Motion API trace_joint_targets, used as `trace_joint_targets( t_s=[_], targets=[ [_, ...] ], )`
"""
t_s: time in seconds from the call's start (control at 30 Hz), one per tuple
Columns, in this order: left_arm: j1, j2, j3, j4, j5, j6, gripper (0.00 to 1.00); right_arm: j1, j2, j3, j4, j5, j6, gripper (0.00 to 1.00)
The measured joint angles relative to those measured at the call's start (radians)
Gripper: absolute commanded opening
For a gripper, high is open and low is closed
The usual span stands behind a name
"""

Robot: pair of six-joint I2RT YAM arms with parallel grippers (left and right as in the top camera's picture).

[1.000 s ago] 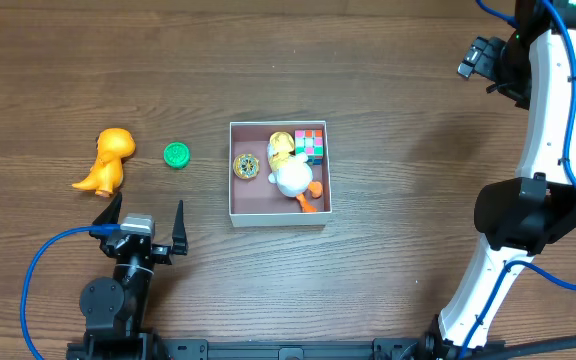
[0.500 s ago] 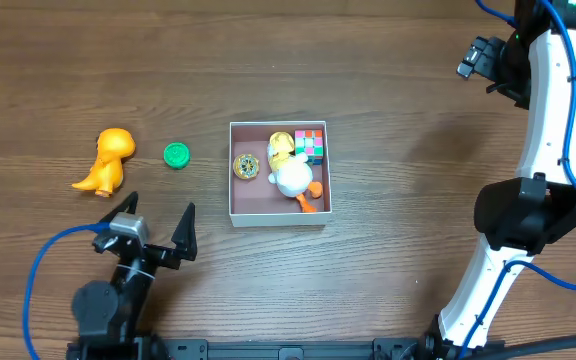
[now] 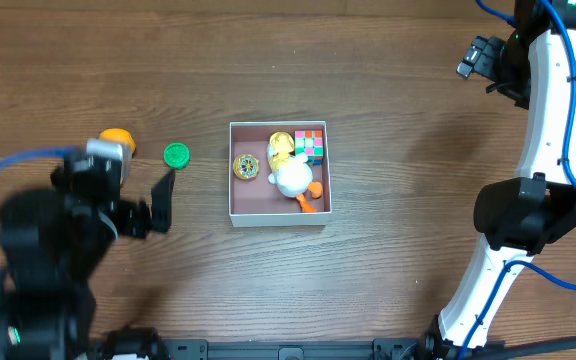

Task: Pack container
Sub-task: 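Move the left gripper over the green lattice ball and lower it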

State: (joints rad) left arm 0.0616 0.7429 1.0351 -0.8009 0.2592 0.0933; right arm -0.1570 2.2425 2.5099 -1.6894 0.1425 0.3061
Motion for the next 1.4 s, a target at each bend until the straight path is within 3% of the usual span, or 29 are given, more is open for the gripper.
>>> trace_joint_targets(
  t_s=[0.2, 0.37, 0.5, 0.7, 0.93, 1.23, 1.4],
  targets=[
    [0.0, 0.29, 0.193, -0.149, 0.015, 0.036, 1.0, 0.0, 0.0, 0.0, 0.0, 0.0, 0.001, 1.0],
    [-0.001, 0.568, 0.504, -0.454, -0.082, 0.041, 1.0, 0.0, 0.0, 0.0, 0.002, 0.0, 0.001, 1.0],
    [-0.001, 0.742, 0.682, -0.518, -0.123, 0.041, 1.0, 0.0, 0.0, 0.0, 0.002, 0.0, 0.001, 1.0],
    [-0.001, 0.911, 0.691, -0.583, -0.145, 0.029, 1.0, 0.0, 0.0, 0.0, 0.01, 0.0, 0.0, 1.0],
    [-0.001, 1.11, 0.691, -0.544, -0.156, -0.05, 1.0, 0.0, 0.0, 0.0, 0.014, 0.0, 0.001, 1.0],
    [-0.005, 1.249, 0.692, -0.597, -0.122, -0.119, 1.0, 0.0, 0.0, 0.0, 0.014, 0.0, 0.0, 1.0],
    [-0.043, 1.271, 0.692, -0.597, -0.198, -0.169, 1.0, 0.0, 0.0, 0.0, 0.014, 0.0, 0.0, 1.0]
  ],
)
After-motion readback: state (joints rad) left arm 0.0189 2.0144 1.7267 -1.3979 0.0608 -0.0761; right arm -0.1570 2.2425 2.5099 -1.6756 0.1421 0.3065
